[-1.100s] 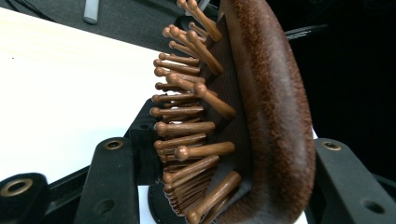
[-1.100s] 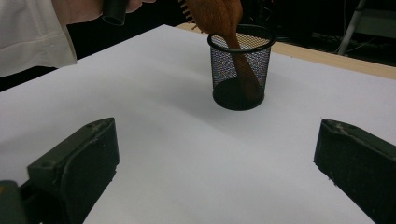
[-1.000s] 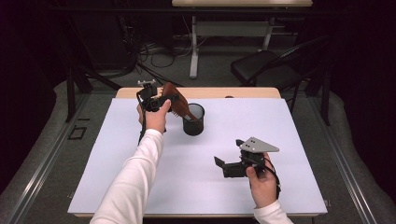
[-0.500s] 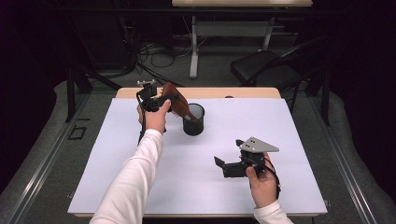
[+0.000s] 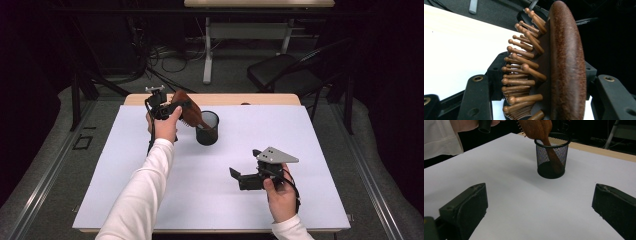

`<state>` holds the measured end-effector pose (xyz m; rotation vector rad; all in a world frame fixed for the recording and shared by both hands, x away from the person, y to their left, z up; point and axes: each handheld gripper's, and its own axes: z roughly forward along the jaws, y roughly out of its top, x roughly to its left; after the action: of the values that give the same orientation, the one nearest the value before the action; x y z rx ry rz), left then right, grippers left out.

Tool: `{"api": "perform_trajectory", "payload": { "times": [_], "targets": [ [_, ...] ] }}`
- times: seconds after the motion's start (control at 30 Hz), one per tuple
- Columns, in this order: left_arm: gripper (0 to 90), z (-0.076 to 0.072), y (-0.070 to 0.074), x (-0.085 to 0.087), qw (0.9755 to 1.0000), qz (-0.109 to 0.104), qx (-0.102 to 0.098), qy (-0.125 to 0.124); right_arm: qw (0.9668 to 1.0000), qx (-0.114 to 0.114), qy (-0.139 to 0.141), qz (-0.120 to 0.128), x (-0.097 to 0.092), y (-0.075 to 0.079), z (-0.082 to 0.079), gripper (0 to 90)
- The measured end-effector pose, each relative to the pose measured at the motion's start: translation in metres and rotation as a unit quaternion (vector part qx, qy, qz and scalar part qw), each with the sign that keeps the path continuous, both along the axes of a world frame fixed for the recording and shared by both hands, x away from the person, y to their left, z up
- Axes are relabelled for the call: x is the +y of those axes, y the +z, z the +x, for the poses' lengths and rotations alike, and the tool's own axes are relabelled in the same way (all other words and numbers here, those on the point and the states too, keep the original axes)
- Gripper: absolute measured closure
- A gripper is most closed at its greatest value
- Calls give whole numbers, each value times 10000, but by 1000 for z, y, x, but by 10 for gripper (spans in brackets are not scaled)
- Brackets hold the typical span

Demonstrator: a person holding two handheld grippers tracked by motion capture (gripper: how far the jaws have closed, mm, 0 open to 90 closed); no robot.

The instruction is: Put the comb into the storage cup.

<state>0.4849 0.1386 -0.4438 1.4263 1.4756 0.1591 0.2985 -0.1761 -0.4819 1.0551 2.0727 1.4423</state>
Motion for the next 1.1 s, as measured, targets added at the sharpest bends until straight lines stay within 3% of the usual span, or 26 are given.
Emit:
{"api": "perform_trajectory", "payload": {
  "times": [0.23,0.63,1.1],
  "targets": [
    [389,0,1,1,10000,-35,-20,14,10000,6,-3,-23,0,0,0,0],
    [341,1,1,5,9999,125,-49,-2,10000,12,1,-21,0,0,0,1],
    [326,0,5,6,9998,72,-181,1,10000,6,9,-31,1,0,0,1]
  ]
}}
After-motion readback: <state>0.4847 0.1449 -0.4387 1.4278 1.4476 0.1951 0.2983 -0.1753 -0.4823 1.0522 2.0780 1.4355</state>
